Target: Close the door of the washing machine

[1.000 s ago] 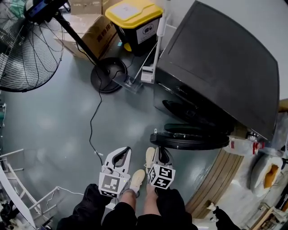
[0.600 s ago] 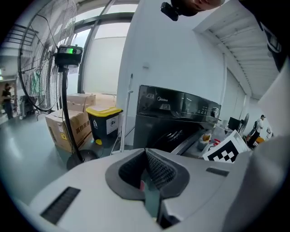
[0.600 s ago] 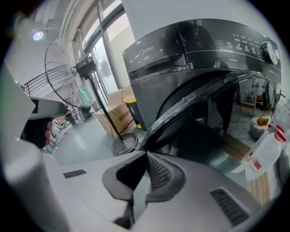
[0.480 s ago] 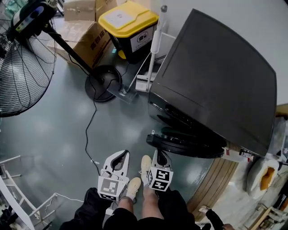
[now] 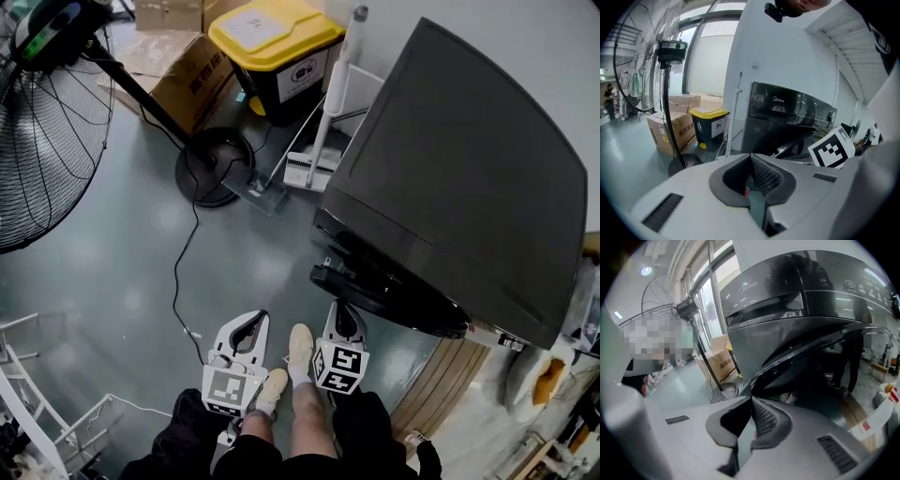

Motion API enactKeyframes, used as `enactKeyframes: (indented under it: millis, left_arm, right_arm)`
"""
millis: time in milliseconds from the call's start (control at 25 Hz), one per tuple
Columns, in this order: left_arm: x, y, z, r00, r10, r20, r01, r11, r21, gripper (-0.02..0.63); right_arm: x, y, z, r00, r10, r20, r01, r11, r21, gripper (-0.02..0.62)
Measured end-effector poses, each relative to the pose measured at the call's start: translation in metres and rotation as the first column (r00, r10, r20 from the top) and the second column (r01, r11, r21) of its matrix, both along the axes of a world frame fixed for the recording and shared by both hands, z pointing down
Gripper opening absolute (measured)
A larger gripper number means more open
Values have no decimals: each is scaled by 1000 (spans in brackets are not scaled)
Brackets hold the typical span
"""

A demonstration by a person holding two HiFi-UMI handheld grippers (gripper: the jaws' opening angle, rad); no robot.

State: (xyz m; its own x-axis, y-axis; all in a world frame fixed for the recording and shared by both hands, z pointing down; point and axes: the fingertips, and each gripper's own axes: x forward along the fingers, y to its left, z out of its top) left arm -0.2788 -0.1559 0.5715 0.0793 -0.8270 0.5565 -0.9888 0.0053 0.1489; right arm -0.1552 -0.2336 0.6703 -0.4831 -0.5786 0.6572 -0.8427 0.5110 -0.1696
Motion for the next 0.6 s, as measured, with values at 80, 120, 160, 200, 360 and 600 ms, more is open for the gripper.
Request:
enactKeyframes:
  millis: [80,120,160,200,360,600]
  left_arm:
    - [0,-3,2,1000,-4,-3,4,1000,-4,23]
    - [0,-4,3,1000,-5,-3,5,1000,-6,24]
    - [-1,-6,3,1000,-8,-3,8,1000,-8,23]
    - [-1,-8,4,1000,-11,-3,11,1000,-9,23]
    - [-5,-16,8,999,-38,-11,38,999,10,25]
    - [-9,-18,15,999,-44,-4,44,999,-23,24]
  right_arm:
    - [0,-8,0,1000,-2,-4,2,1000,8,17]
    - [0,-12,-1,1000,-3,-5,3,1000,11,17]
    - [0,-17,-1,1000,-4,-6,4,1000,15,17]
    - [-1,-21,-1,1000,-6,-6,6,1000,18,17]
    - [-4,-33,2,1000,-20,-10,20,999,31,17]
    - [-8,-41,4,999,-37,-6,37,999,32,17]
